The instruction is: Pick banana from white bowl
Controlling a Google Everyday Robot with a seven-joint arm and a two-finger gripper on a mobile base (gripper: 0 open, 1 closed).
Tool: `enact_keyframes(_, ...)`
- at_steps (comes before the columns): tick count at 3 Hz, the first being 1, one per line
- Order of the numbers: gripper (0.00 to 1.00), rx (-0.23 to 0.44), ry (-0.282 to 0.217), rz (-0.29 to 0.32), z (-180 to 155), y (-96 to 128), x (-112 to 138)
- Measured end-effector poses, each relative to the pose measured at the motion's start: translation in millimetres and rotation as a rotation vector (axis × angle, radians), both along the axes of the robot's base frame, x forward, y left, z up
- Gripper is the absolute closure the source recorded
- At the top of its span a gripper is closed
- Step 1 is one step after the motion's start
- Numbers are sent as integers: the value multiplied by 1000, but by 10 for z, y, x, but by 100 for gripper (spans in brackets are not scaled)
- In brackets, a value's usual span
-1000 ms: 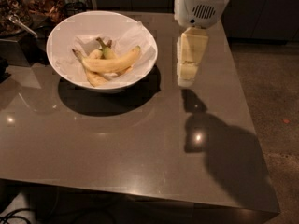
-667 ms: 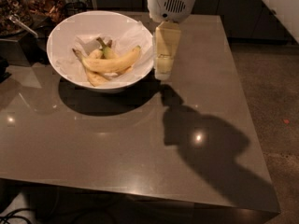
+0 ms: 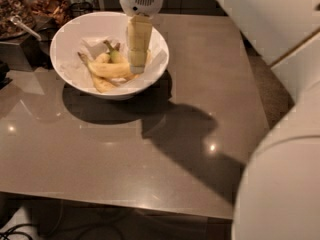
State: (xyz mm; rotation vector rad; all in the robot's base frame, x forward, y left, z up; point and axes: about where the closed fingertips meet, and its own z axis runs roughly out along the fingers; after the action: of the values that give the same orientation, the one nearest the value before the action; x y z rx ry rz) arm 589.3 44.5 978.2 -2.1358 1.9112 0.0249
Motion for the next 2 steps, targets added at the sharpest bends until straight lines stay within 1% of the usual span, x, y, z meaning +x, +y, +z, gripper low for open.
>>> enact_keyframes(1,7,8,-4,7,-38,283,229)
enact_keyframes(2,17,6,12,12,-161,452,383)
